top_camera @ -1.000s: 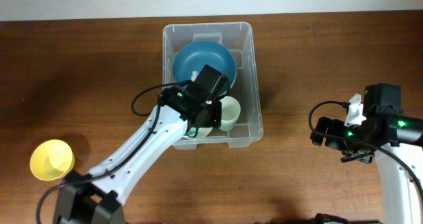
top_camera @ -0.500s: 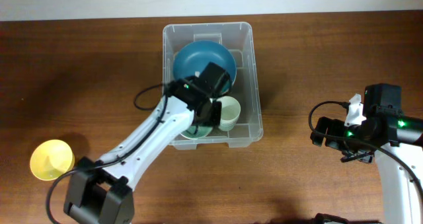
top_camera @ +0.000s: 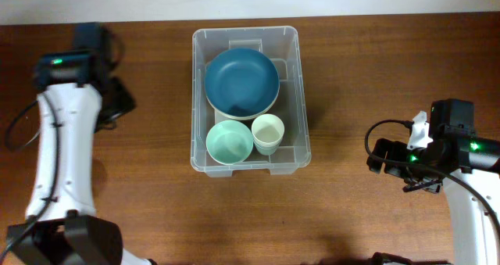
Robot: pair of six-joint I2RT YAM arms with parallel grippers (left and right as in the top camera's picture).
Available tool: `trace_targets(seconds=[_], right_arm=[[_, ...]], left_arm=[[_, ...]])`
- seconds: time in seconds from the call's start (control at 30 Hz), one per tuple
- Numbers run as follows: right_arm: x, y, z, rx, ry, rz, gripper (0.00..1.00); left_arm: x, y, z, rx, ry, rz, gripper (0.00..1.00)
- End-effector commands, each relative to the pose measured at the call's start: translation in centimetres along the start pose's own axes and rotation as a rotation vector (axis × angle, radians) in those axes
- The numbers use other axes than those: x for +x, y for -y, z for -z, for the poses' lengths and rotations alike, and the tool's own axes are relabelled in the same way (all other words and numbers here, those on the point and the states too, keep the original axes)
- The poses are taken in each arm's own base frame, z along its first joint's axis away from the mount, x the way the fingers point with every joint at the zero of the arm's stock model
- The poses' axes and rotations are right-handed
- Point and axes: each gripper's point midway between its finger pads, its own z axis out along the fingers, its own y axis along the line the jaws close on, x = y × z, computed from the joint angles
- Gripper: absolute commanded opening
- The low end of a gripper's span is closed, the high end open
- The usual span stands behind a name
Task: Pack container
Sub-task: 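Stack the mint green bowl onto the cream bowl in the container, then grip the rim of the yellow bowl with the left gripper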
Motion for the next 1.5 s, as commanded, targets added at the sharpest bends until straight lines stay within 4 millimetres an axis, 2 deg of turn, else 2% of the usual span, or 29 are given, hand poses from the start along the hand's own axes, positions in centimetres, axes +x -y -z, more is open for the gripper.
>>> trace_targets(seconds=[0.0, 0.13, 0.17, 0.23, 0.27, 0.33, 0.43, 0.63, 0.77, 0.9, 1.17, 1.23, 1.4, 1.47], right_arm=[[0.1, -0.2, 0.0, -0.003, 0.000, 0.015, 0.99], [0.1, -0.2, 0.0, -0.003, 0.000, 0.015, 0.99], [0.1, -0.2, 0.0, -0.003, 0.000, 0.015, 0.99], [0.1, -0.2, 0.0, -0.003, 0.000, 0.015, 0.99], [0.1, -0.2, 0.0, -0.003, 0.000, 0.015, 0.99], [0.1, -0.2, 0.0, -0.003, -0.001, 0.015, 0.99], [0.2, -0.2, 0.0, -0.003, -0.004, 0.014, 0.99], [0.2, -0.2, 0.0, -0.003, -0.003, 0.014, 0.99], [0.2, -0.2, 0.0, -0.002, -0.002, 0.014, 0.99], [0.1, -0.2, 0.0, -0.003, 0.000, 0.015, 0.99], [0.1, -0.2, 0.0, -0.003, 0.001, 0.015, 0.99], [0.1, -0.2, 0.0, -0.003, 0.001, 0.015, 0.99], [0.1, -0.2, 0.0, -0.003, 0.001, 0.015, 0.99], [0.1, -0.2, 0.0, -0.003, 0.001, 0.015, 0.99]], left_arm=[[-0.2, -5.2, -3.1, -0.062, -0.057, 0.164, 0.59], [1.2, -7.9, -7.6, -0.050, -0.143, 0.277, 0.60], [1.9, -8.7, -9.2, -0.049, -0.169, 0.304, 0.60], [3.0, -9.4, -11.2, -0.051, -0.190, 0.299, 0.60], [4.1, -10.0, -12.7, -0.061, -0.210, 0.304, 0.61], [5.3, -10.8, -14.5, -0.071, -0.225, 0.324, 0.61], [6.1, -11.7, -16.1, -0.079, -0.222, 0.353, 0.62], [5.9, -13.0, -16.7, -0.094, -0.202, 0.393, 0.62], [5.6, -13.0, -16.8, -0.088, -0.189, 0.397, 0.62], [5.2, -12.9, -17.0, -0.083, -0.171, 0.399, 0.57], [5.8, -12.7, -19.0, -0.081, -0.172, 0.399, 0.55], [6.0, -12.7, -19.4, -0.083, -0.182, 0.398, 0.46], [6.1, -12.7, -19.6, -0.085, -0.187, 0.397, 0.10], [6.1, -12.7, -19.6, -0.084, -0.187, 0.397, 0.05]])
